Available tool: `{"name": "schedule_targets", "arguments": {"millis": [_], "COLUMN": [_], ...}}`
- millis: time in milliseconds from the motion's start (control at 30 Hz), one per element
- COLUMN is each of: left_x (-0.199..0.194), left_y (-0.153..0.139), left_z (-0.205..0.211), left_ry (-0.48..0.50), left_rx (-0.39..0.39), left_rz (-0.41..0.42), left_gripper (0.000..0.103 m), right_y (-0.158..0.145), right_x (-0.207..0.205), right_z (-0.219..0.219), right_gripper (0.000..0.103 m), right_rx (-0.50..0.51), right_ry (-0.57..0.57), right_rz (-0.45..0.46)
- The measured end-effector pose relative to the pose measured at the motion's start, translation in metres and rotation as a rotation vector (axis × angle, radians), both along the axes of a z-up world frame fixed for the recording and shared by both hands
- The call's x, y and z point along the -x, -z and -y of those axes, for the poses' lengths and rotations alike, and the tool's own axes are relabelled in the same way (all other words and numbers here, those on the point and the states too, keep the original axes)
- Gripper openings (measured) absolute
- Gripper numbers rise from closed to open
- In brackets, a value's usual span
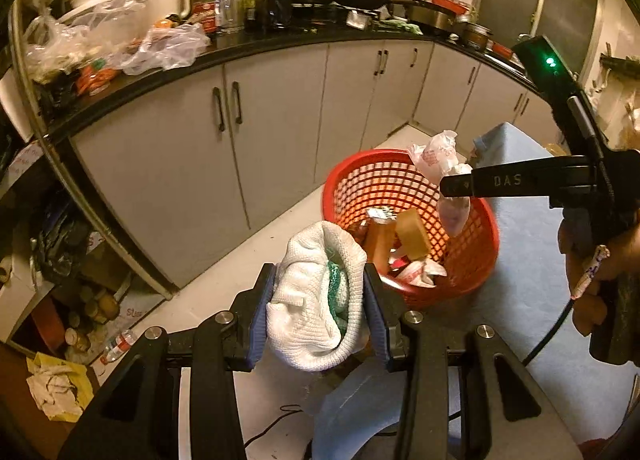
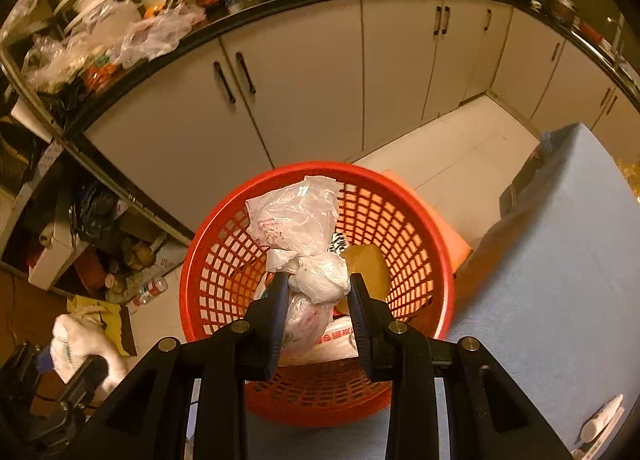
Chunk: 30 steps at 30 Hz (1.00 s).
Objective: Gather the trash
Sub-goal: 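Open the left tool to drop the cloth while the right tool releases the bag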
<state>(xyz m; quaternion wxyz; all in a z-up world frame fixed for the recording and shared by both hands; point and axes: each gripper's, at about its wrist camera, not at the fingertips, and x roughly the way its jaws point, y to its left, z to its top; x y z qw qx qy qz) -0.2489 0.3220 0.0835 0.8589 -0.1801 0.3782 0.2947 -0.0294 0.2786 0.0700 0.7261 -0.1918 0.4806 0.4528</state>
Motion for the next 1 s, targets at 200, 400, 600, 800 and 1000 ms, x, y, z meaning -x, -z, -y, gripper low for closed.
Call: {"name": "schedule_targets", "arguments": {"millis": [200,400,600,800,1000], "left_x": [-0.021,-0.044,-0.071,-0.095,-0.106], "left_y": [0.001,-0.009,-0.019,-0.023,-0.030], "left_z": [-0.009,-0.024,-0.025,-0.026,-0.024], "left_ry": [0.066,0.101,0.179,0.214,0.227], "left_rx": [0.034,0.039,0.031,0.019,0.015], "left_rz": [0.006,0.024,0.033,0.033,0.052], "left_gripper": [0.041,0.041,0.041,0.053,0.077], "right_y": [-0.013,-0.023,-0.032,-0.041,-0.055], "right_x": [-0.008,-0.018,-0.020,-0.021,-0.027], "right_z": [0.026,0.057,0.070,0.051,0.064], "right_gripper": [0.032,0.033,0.033,0.035,0.052], "right_rx": [-0.044,-0.071,-0.102,-0.133,-0.158], "right_ry": [0.041,0.112,0.162,0.168,0.225], "right_rz": [-0.011,-0.025,-0.052,-0.076,-0.048]}}
